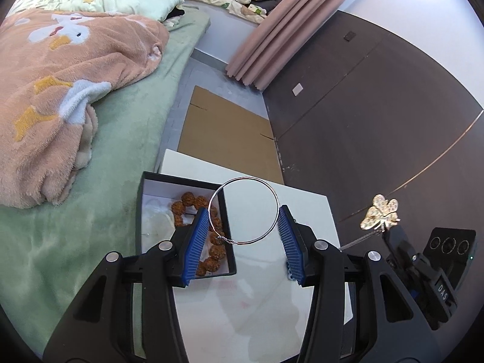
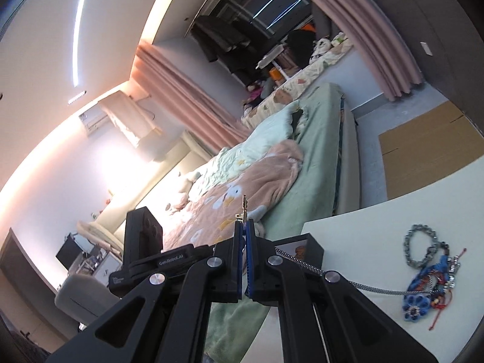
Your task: Organize jewelry
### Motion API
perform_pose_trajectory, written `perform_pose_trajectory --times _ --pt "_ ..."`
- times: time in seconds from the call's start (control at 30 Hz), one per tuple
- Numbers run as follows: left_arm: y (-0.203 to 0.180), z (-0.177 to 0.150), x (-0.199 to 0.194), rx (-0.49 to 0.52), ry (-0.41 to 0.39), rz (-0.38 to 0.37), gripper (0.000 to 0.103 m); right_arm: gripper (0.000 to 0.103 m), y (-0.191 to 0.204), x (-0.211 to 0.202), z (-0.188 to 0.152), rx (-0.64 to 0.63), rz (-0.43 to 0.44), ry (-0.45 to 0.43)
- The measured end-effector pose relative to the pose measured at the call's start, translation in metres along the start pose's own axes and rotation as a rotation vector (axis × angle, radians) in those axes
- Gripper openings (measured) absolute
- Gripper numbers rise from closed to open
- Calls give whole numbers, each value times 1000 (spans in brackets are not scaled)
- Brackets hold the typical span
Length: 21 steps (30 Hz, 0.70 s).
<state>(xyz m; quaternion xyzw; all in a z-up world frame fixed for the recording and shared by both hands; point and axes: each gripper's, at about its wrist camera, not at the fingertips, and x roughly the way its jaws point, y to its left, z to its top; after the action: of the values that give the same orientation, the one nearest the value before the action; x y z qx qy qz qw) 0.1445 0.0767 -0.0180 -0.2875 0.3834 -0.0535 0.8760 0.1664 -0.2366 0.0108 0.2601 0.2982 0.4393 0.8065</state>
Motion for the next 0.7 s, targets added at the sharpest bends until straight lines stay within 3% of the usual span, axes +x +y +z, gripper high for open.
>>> perform_pose_trajectory --times 0.23,0.3,0.33,0.5,0.6,0.67,0.7 --pt "15 4 6 -28 49 32 49 2 4 34 -7 -13 -9 63" --pt "20 4 8 -45 64 31 60 2 5 41 -9 -10 -8 74" --pt "25 4 7 -61 60 34 68 2 6 43 -9 -9 -8 77" --pt "38 10 -3 -98 26 36 70 3 7 61 -12 -3 15 114" --pt "49 14 -9 -129 4 41 72 10 4 86 -21 14 -2 196" --pt "52 15 -10 -136 -1 40 72 44 -2 101 -26 28 -51 260" --pt "53 16 -11 -137 -2 41 72 78 -7 104 -28 36 -77 261"
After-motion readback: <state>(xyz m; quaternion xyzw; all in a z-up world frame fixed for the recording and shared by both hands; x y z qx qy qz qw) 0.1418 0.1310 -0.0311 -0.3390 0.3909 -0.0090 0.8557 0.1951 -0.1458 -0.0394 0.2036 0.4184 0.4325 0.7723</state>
